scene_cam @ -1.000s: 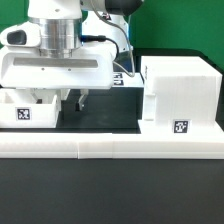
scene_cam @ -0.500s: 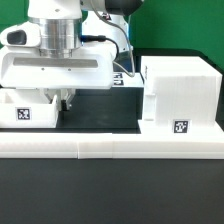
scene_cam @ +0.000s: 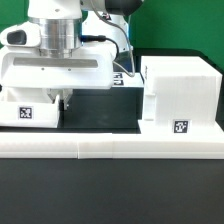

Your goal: Assemble drawer

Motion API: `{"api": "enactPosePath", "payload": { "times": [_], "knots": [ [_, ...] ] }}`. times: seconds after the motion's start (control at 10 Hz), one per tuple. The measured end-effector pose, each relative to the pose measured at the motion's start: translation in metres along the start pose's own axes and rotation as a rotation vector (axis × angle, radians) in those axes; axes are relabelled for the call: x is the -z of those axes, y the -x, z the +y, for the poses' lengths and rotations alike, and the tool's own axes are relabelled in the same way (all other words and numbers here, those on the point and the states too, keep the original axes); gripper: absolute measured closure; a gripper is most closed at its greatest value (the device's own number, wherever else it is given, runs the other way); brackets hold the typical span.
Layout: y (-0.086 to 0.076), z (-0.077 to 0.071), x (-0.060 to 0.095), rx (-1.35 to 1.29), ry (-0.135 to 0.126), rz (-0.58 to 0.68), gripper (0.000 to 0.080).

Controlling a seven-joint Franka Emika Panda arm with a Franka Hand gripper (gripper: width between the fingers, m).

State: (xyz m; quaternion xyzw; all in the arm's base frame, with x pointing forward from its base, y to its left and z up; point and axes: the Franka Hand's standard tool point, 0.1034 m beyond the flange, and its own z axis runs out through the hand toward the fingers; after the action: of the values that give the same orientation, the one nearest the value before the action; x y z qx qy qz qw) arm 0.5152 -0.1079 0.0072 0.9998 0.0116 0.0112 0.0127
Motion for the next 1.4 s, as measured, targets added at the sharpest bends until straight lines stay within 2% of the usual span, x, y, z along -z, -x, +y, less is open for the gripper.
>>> {"api": "enactPosePath", "payload": {
  "times": [0.2, 0.3, 0.5, 0.9, 1.0, 1.2, 1.4],
  "knots": [
    [0.000, -0.002, 0.000, 0.005, 0.000, 0.000, 0.0758],
    [-0.004, -0.010, 0.004, 0.063, 0.002, -0.003, 0.0758],
    [-0.009, -0.028, 0.009, 0.126, -0.019, -0.014, 0.0758],
    [-0.009, -0.030, 0.007, 0.152, -0.025, -0.021, 0.0758],
    [-0.010, -0.032, 0.007, 0.246, -0.017, -0.017, 0.0758],
    [-0.017, -0.052, 0.008, 0.490, -0.005, -0.008, 0.0758],
    [-0.021, -0.061, 0.015, 0.657, -0.005, -0.003, 0.0758]
  ]
}}
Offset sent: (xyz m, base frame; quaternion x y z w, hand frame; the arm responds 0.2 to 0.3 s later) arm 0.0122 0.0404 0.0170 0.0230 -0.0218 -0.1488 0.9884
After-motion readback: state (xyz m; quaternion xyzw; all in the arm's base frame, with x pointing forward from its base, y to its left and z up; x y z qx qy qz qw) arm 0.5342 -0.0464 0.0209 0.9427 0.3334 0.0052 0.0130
